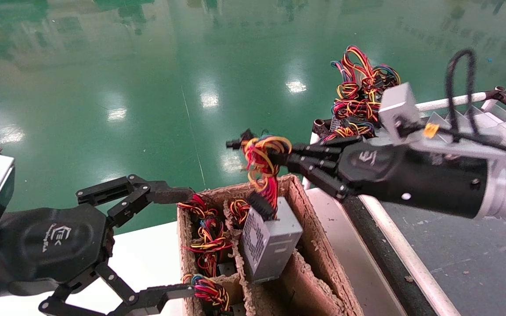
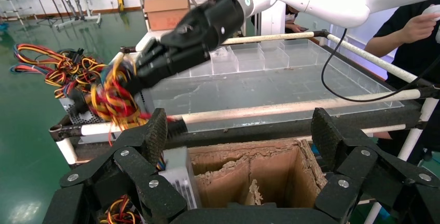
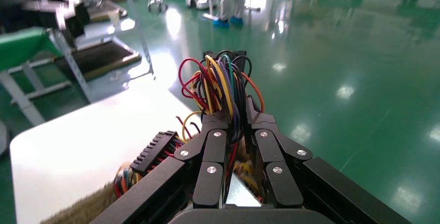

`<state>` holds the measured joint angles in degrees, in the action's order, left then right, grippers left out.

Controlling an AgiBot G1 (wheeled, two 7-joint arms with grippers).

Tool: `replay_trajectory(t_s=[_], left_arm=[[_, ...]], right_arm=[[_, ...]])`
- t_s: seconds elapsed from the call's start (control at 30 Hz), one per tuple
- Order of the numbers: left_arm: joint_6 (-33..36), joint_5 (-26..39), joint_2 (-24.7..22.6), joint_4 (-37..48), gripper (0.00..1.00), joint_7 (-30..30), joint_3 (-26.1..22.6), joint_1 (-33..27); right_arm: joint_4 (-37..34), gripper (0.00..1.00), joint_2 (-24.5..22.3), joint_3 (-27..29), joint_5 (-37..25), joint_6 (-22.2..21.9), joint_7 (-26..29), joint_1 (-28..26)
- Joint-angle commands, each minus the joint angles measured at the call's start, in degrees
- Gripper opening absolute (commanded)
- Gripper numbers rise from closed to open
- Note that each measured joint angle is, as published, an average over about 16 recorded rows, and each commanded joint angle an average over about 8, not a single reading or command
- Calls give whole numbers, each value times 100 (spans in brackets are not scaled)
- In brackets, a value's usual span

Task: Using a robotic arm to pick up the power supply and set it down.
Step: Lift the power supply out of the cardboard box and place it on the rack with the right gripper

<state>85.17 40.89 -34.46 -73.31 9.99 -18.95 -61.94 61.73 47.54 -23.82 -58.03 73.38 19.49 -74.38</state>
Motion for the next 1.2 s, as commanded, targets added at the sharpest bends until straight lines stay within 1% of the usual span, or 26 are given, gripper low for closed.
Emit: replay_trajectory(t_s=[0.03, 0.27, 0.53, 0.93, 1.2], left_arm=[[0, 0, 0, 0, 100, 0, -1, 0], [-1, -2, 1, 0, 100, -1, -2, -1], [-2, -3, 2, 0, 100, -2, -4, -1], [-3, -5, 3, 0, 100, -4, -7, -2], [-4, -6, 4, 0, 100, -5, -9, -2]], right_arm=[[17, 0, -46, 66, 73, -30, 33, -22], [-39, 0, -130, 264, 256, -102, 55, -240], [-442, 0, -149, 423, 355, -53, 46, -850], [-1518, 0, 102, 476, 187, -161, -124, -2002], [-2313, 0, 34, 535, 26, -278, -416, -2612]])
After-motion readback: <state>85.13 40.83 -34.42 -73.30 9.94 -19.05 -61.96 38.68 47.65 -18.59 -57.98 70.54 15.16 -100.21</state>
